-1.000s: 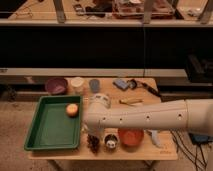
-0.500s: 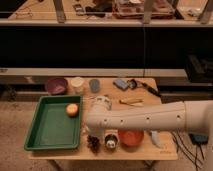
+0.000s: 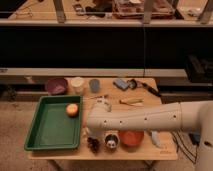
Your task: Place grapes in plastic cup
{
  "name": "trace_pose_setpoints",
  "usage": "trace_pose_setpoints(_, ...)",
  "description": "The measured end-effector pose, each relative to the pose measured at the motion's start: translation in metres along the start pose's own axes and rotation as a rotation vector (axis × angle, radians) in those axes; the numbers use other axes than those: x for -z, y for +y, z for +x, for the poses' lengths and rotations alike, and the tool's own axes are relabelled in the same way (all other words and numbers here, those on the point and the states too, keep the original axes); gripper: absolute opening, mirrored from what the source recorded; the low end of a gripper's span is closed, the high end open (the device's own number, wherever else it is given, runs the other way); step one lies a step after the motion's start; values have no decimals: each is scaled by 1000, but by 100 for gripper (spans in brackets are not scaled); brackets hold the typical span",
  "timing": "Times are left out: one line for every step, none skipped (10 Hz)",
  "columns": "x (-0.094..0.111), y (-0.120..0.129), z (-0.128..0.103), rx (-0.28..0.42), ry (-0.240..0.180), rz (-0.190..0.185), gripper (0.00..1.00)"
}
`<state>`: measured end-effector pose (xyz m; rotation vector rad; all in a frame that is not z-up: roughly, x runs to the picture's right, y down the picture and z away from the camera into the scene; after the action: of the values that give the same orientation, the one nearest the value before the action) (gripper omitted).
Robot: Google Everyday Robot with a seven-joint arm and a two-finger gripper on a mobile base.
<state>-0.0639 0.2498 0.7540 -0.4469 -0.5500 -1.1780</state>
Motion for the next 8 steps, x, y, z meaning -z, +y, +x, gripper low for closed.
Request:
trace_pose_setpoints(-5,2,-2,-3,-6,-3,65)
trace_pose_setpoints(-8,4,-3,-5,-8,-5,65)
trace_pose_setpoints(-12,4,-3,-7,-13,-5,65)
trace_pose_setpoints(-15,5,-4,-11,-17,-6,65)
trace_pose_setpoints(-20,5,-3,-18,-20,-5,63)
trace_pose_setpoints(-22,4,-2,-22,-21,-4,57)
trace_pose_setpoints(-23,3,-2,-25,-25,-3,49)
trace_pose_setpoints(-23,-1,-4,-27,-34,2,37)
